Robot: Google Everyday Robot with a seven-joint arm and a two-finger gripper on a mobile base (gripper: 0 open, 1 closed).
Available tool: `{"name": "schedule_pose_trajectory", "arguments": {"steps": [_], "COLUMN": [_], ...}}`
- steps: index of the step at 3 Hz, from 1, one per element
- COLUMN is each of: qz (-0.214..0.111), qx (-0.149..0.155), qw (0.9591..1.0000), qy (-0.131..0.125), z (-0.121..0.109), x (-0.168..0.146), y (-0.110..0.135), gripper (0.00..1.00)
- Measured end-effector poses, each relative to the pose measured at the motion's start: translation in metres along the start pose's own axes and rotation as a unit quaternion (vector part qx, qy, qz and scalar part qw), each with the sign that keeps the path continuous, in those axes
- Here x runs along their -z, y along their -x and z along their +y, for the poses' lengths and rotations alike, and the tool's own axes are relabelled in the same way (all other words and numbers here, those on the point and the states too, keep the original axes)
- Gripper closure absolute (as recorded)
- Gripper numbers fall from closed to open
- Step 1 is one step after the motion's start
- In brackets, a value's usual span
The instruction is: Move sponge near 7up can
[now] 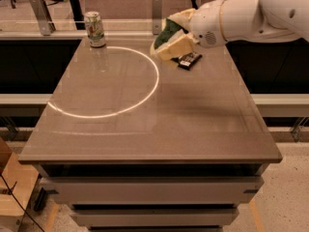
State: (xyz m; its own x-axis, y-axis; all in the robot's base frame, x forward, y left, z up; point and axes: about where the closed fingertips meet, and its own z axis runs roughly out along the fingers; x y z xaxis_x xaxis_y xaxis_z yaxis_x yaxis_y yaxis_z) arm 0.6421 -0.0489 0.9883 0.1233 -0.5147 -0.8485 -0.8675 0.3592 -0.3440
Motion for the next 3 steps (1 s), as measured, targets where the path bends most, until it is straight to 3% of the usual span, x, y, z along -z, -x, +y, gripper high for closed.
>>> {"name": "schedule_pose_trajectory", "arguments": {"steps": [1, 2, 3], "qz": [-0.040, -0.046, -0.031], "qx": [0.016, 0.020, 0.008], "qw": [0.9991, 0.9987, 0.9995], "qy": [0.004, 0.011, 0.005], "z": [-0.015, -0.022, -0.033], "x": [-0.049, -0.103, -0.141], "y": [0.014, 0.011, -0.006], "gripper": [1.00, 1.00, 1.00]}}
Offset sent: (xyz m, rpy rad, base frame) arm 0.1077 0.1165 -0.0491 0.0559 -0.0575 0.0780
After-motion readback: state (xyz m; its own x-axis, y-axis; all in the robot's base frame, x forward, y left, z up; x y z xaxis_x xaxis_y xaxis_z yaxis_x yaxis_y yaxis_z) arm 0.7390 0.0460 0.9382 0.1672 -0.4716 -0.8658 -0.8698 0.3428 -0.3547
